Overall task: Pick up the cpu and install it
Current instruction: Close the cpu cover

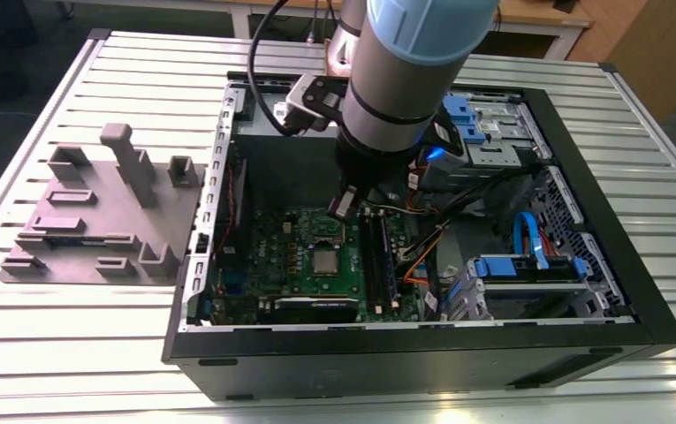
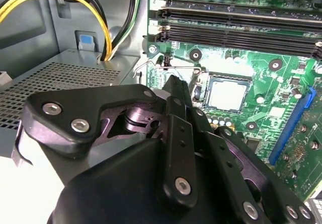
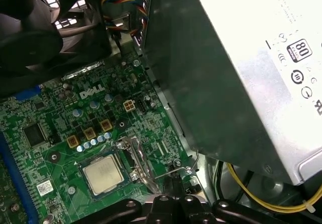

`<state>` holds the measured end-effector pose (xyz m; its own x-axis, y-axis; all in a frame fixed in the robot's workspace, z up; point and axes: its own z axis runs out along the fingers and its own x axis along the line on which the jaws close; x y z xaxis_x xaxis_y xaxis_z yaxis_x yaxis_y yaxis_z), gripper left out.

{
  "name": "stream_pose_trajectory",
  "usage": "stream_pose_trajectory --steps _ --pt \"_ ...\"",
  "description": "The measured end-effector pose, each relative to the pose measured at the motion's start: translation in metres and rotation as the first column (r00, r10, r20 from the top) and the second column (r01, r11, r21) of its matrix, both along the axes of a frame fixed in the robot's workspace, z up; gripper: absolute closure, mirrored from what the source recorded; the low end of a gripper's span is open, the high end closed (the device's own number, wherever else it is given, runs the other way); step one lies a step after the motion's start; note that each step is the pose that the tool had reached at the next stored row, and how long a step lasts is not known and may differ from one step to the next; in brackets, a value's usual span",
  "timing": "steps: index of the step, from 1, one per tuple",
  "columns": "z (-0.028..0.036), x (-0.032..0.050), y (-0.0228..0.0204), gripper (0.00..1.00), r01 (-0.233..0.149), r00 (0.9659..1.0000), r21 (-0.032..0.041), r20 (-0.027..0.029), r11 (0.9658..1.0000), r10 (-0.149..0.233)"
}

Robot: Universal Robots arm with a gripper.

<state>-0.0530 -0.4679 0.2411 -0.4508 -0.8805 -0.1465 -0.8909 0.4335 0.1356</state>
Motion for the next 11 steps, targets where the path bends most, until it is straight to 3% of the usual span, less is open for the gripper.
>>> stream_pose_trajectory --steps 8,9,10,11 --pt "0.0000 0.0000 -0.0017 0.90 0.000 1.0000 -0.0003 0.0001 1.0000 0.000" --pt "0.0000 0.0000 -0.0029 0.90 0.000 1.0000 -0.0005 0.0000 1.0000 0.000" --pt "0.0000 0.0000 -0.0074 0.90 0.000 1.0000 -0.0036 0.0000 1.0000 0.000" --pt "0.0000 0.0000 -0.0075 0.90 0.000 1.0000 -0.0038 0.0001 1.0000 0.000"
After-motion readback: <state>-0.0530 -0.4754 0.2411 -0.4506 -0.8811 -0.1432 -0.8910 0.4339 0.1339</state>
